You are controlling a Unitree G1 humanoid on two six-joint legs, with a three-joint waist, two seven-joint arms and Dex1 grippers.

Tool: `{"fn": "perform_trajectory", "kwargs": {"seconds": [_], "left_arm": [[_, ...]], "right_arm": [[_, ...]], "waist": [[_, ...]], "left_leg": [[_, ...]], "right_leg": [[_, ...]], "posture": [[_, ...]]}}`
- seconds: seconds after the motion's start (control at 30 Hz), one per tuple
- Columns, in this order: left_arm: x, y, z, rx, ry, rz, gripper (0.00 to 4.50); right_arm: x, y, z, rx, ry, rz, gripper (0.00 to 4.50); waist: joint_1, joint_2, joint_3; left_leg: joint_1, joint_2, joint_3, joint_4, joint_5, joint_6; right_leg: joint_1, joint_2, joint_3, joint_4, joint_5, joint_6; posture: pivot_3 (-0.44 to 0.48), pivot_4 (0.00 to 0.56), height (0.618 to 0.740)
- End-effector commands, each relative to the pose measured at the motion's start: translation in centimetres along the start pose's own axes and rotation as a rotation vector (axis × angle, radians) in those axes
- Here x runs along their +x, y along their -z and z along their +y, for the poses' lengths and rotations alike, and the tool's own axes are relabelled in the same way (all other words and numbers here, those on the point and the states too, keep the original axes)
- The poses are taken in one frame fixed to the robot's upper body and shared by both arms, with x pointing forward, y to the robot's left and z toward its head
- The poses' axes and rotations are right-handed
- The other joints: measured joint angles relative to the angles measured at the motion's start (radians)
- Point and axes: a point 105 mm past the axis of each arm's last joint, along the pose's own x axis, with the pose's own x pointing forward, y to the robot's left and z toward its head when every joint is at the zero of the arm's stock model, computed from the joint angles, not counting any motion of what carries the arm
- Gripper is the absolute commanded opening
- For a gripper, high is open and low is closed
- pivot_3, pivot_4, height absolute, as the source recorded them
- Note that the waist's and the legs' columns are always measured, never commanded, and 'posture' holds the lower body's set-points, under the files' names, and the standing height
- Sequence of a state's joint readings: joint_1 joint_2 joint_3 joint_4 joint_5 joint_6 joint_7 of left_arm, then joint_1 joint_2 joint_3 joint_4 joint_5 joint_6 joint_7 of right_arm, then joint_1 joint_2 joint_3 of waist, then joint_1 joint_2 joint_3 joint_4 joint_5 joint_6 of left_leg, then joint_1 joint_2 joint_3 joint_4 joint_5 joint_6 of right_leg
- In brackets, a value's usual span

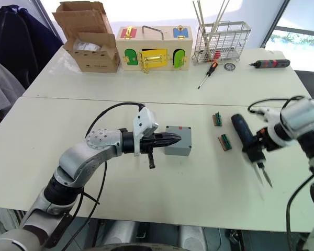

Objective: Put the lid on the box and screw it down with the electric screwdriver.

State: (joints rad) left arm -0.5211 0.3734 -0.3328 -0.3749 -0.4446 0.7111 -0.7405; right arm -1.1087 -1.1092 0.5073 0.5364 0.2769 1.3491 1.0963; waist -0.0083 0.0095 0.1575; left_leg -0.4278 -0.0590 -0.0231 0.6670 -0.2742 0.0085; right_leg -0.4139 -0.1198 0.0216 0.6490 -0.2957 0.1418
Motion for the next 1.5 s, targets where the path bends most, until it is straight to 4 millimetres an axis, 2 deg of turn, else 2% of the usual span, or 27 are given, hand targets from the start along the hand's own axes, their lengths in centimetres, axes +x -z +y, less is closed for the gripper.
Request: {"fn": "perform_trajectory", "kwargs": {"seconds": [0.03,0.13,0.17,0.2,0.27,0.37,0.43,0.5,0.6,0.67,0.77,0.87,1.07,1.5], "left_arm": [[-0.6,-1.1,0.6,0.033,-0.002,-0.029,0.00],[-0.6,-1.2,1.1,0.027,0.006,-0.030,0.00],[-0.6,-1.4,1.7,0.023,0.001,-0.029,0.00],[-0.7,-1.6,2.2,0.019,-0.002,-0.028,0.00],[-1.0,-1.5,3.5,0.039,-0.011,0.019,0.00],[-1.4,-2.1,4.4,0.043,-0.015,0.022,0.00],[-1.6,-2.3,4.5,0.046,-0.001,0.027,0.00],[-1.6,-2.5,4.4,0.039,0.027,0.035,0.00],[-1.8,-2.3,4.3,0.017,0.060,0.053,0.00],[-1.7,-2.2,4.4,0.012,0.067,0.060,0.00],[-1.5,-2.0,4.4,-0.003,0.077,0.067,0.00],[-0.7,0.0,4.8,-0.015,0.078,0.136,0.00],[-0.3,2.0,4.4,-0.009,0.107,0.205,0.00],[0.3,2.6,3.9,-0.014,0.124,0.209,0.00]], "right_arm": [[-6.9,-5.6,-0.3,0.012,0.028,-0.346,1.88],[-9.1,-7.5,0.6,0.071,-0.030,-0.529,1.88],[-10.0,-8.9,3.0,0.039,-0.151,-0.688,1.88],[-10.9,-9.2,4.1,0.033,-0.225,-0.806,1.88],[-12.1,-8.5,6.6,-0.032,-0.284,-1.116,1.88],[-10.8,-6.6,8.2,-0.011,-0.246,-1.208,1.88],[-10.6,-6.1,9.3,0.090,-0.360,-1.231,1.88],[-10.6,-5.6,10.7,0.121,-0.415,-1.318,1.88],[-9.2,-3.8,14.0,-0.008,-0.387,-1.343,1.88],[-8.2,-3.1,15.0,-0.045,-0.370,-1.335,1.88],[-7.0,-2.5,15.7,-0.075,-0.343,-1.335,1.88],[-5.6,-2.0,16.2,-0.126,-0.291,-1.331,1.88],[-4.4,-1.9,16.4,-0.166,-0.243,-1.339,1.88],[-3.0,-1.5,15.4,-0.188,-0.178,-1.319,1.88]], "waist": [[0.001,0.000,0.000],[0.015,-0.001,0.000],[0.017,-0.001,0.000],[0.020,-0.005,0.000],[0.014,-0.008,-0.001],[0.024,-0.005,-0.001],[0.023,-0.005,-0.001],[0.020,-0.005,-0.001],[0.015,-0.005,-0.001],[0.001,-0.005,-0.001],[-0.008,-0.005,-0.001],[-0.010,-0.005,-0.001],[-0.011,-0.005,-0.001],[-0.006,-0.005,-0.001]], "left_leg": [[0.000,0.001,0.000,-0.002,0.000,0.000],[0.000,0.002,-0.004,-0.004,0.000,-0.001],[0.000,0.002,-0.004,-0.004,0.000,-0.001],[0.000,0.002,-0.003,-0.002,0.000,-0.001],[0.001,0.002,-0.005,0.001,0.001,-0.002],[0.001,0.001,-0.004,0.002,0.002,-0.003],[0.000,-0.002,-0.007,0.002,0.002,-0.003],[-0.001,-0.003,-0.007,0.002,0.002,-0.003],[0.000,-0.003,-0.007,0.001,0.002,-0.003],[0.001,-0.002,-0.007,0.000,0.002,-0.003],[0.001,-0.002,-0.006,0.001,0.003,-0.004],[0.002,-0.001,-0.006,0.000,0.003,-0.004],[0.002,-0.001,-0.006,0.000,0.003,-0.004],[0.002,-0.001,-0.007,0.000,0.003,-0.004]], "right_leg": [[-0.002,0.000,-0.001,0.000,0.000,0.000],[-0.001,0.001,-0.006,0.000,0.000,0.000],[0.000,0.001,-0.006,0.000,0.000,0.000],[0.001,0.001,-0.005,0.000,0.000,0.000],[0.005,0.002,-0.006,0.000,0.000,0.000],[0.002,0.001,-0.005,0.008,0.000,0.000],[-0.001,0.000,-0.004,0.016,0.000,0.000],[-0.002,-0.002,-0.004,0.016,0.000,0.000],[-0.002,-0.001,-0.004,0.016,0.000,0.000],[-0.001,0.000,-0.004,0.016,0.000,0.000],[-0.001,0.000,-0.003,0.016,0.000,0.000],[-0.001,0.001,-0.003,0.016,0.000,0.000],[-0.001,0.001,-0.004,0.016,0.000,0.000],[0.000,0.001,-0.004,0.015,0.000,0.000]], "posture": [[0.000,0.150,0.739],[0.000,0.150,0.739],[0.000,0.150,0.739],[0.000,0.150,0.739],[0.000,0.150,0.739],[0.000,0.150,0.739],[0.000,0.150,0.739],[0.000,0.150,0.739],[0.000,0.150,0.739],[0.000,0.150,0.739],[0.000,0.150,0.739],[0.000,0.150,0.739],[0.000,0.150,0.739],[0.000,0.150,0.739]]}}
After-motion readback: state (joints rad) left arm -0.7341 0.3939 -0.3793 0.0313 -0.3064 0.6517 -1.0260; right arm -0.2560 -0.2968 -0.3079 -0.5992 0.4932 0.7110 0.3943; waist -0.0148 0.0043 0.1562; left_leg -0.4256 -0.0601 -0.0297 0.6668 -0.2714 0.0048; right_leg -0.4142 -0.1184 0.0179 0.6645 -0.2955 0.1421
